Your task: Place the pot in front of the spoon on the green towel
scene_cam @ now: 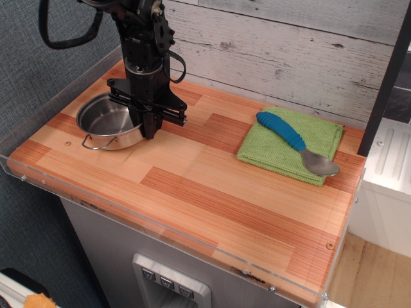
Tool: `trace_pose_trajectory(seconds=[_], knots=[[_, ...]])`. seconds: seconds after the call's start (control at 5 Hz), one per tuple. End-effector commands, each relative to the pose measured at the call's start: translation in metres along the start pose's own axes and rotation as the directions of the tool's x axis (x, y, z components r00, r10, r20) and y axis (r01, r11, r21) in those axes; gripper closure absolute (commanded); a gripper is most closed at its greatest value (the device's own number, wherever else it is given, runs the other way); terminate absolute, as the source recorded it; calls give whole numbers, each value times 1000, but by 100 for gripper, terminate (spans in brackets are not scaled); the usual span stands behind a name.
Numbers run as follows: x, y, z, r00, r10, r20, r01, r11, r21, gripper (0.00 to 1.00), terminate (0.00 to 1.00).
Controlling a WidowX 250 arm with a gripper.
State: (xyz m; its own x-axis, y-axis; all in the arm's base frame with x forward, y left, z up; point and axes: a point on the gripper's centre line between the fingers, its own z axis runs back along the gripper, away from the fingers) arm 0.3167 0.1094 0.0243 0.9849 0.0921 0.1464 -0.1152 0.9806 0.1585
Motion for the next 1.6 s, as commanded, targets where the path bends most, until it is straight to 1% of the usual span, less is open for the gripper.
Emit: trace_pose_trajectory(seconds=[0.0,0.2,0.4,0.6,0.8,1.0,1.2,1.4], knots=[[-2,-24,45,995,77,64,-80,995,59,100,0],[-6,-41,52,988,134,75,-141,986,88,100,0],[-15,-66,59,969,236,70,-239,970,42,100,0],[-18,-93,62,955,294,42,-296,954,46,100,0],[-23,-123,62,924,382,30,-383,921,71,100,0],[-24,-148,57,879,476,22,-476,875,85,100,0],[-25,-167,48,833,553,-3,-552,832,59,100,0],[-24,-181,39,810,586,-19,-585,810,48,100,0]])
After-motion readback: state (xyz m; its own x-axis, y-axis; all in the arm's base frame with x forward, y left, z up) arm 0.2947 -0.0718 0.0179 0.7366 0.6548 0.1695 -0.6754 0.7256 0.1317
